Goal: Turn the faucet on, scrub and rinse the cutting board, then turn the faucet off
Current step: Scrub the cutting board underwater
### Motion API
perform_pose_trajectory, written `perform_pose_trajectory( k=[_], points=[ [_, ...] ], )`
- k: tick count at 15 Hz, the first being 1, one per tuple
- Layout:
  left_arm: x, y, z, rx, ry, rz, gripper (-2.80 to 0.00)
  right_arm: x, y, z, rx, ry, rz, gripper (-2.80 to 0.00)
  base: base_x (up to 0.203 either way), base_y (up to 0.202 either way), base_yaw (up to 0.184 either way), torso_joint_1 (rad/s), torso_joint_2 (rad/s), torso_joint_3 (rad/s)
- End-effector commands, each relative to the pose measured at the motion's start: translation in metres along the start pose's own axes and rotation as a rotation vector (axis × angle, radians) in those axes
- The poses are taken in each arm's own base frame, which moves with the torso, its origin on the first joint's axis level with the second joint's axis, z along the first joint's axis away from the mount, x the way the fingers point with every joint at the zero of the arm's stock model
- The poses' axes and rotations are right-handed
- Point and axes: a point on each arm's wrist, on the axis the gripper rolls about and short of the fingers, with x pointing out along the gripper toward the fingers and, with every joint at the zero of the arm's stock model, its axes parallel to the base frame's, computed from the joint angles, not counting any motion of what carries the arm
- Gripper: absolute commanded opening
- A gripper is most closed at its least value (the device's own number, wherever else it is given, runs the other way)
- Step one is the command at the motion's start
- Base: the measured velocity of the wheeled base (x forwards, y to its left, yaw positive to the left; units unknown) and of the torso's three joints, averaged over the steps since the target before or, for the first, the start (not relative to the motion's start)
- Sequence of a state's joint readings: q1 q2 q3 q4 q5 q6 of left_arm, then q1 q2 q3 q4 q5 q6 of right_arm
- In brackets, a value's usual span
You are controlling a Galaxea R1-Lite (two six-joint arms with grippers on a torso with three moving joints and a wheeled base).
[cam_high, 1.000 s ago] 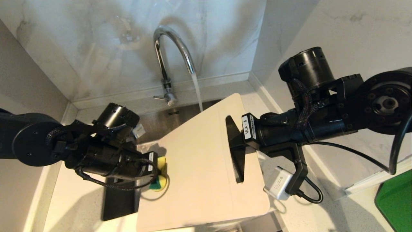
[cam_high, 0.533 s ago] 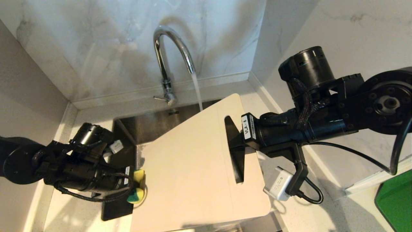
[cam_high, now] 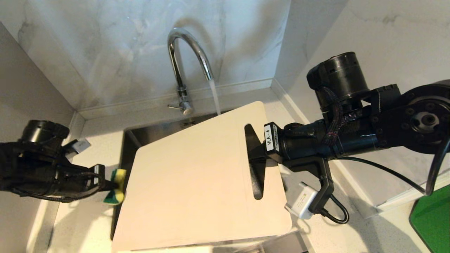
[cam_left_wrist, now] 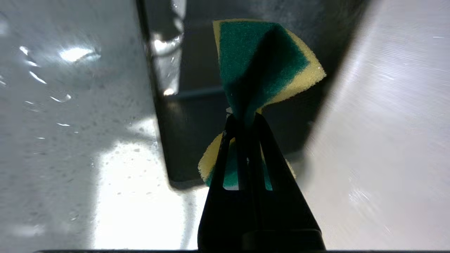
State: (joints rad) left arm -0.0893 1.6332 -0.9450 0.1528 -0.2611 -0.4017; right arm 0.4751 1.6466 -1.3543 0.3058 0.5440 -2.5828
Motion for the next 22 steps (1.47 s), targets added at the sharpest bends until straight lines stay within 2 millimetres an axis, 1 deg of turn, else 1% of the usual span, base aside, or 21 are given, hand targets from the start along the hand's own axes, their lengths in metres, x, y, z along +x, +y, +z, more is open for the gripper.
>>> perform_pose_trajectory(
  k=[1, 3, 4, 5, 6, 8, 10, 11, 12, 14, 15, 17, 20, 22],
  points=[
    [-0.049, -0.018, 0.025, 0.007, -0.109, -0.05, -2.8, 0.0, 0.0, 0.001, -0.01, -0.003, -0.003, -2.8, 0.0, 0.0, 0.0, 0.0, 0.0, 0.0],
    [-0.087, -0.039, 0.047, 0.001, -0.165, -0.103, -2.8, -0.001, -0.001, 0.002, -0.012, -0.002, -0.004, -2.8, 0.0, 0.0, 0.0, 0.0, 0.0, 0.0],
    [-0.104, -0.05, 0.055, -0.005, -0.184, -0.135, -2.8, -0.003, -0.002, 0.002, -0.014, 0.001, -0.006, -2.8, 0.0, 0.0, 0.0, 0.0, 0.0, 0.0],
    [-0.12, -0.064, 0.059, -0.007, -0.188, -0.174, -2.8, -0.004, -0.003, 0.002, -0.016, 0.003, -0.008, -2.8, 0.0, 0.0, 0.0, 0.0, 0.0, 0.0],
    [-0.129, -0.082, 0.056, 0.006, -0.166, -0.223, -2.8, -0.004, -0.003, 0.002, -0.016, 0.005, -0.008, -2.8, 0.0, 0.0, 0.0, 0.0, 0.0, 0.0],
    [-0.138, -0.122, 0.039, 0.06, -0.095, -0.31, -2.8, -0.004, -0.003, 0.002, -0.014, 0.004, -0.006, -2.8, 0.0, 0.0, 0.0, 0.0, 0.0, 0.0],
    [-0.138, -0.163, 0.018, 0.126, -0.035, -0.348, -2.8, -0.004, -0.003, 0.002, -0.014, 0.005, -0.005, -2.8, 0.0, 0.0, 0.0, 0.0, 0.0, 0.0],
    [-0.134, -0.183, 0.004, 0.167, -0.012, -0.351, -2.8, -0.004, -0.003, 0.002, -0.015, 0.006, -0.006, -2.8, 0.0, 0.0, 0.0, 0.0, 0.0, 0.0],
    [-0.128, -0.202, -0.009, 0.208, 0.003, -0.344, -2.8, -0.004, -0.003, 0.002, -0.015, 0.005, -0.005, -2.8, 0.0, 0.0, 0.0, 0.0, 0.0, 0.0],
    [-0.109, -0.239, -0.037, 0.273, 0.022, -0.31, -2.8, -0.004, -0.003, 0.002, -0.014, 0.005, -0.005, -2.8, 0.0, 0.0, 0.0, 0.0, 0.0, 0.0],
    [-0.103, -0.249, -0.045, 0.286, 0.03, -0.301, -2.8, -0.003, -0.002, 0.002, -0.014, 0.004, -0.004, -2.8, 0.0, 0.0, 0.0, 0.0, 0.0, 0.0],
    [-0.089, -0.257, -0.051, 0.292, 0.048, -0.281, -2.8, -0.003, -0.002, 0.002, -0.014, 0.004, -0.004, -2.8, 0.0, 0.0, 0.0, 0.0, 0.0, 0.0],
    [-0.085, -0.262, -0.056, 0.311, 0.051, -0.299, -2.8, -0.004, 0.002, 0.008, -0.001, -0.01, 0.008, -2.8, 0.0, 0.0, 0.0, 0.0, 0.0, 0.0],
    [-0.076, -0.264, -0.055, 0.314, 0.046, -0.294, -2.8, -0.006, 0.003, 0.006, 0.003, -0.003, 0.01, -2.8, 0.0, 0.0, 0.0, 0.0, 0.0, 0.0]
  ],
)
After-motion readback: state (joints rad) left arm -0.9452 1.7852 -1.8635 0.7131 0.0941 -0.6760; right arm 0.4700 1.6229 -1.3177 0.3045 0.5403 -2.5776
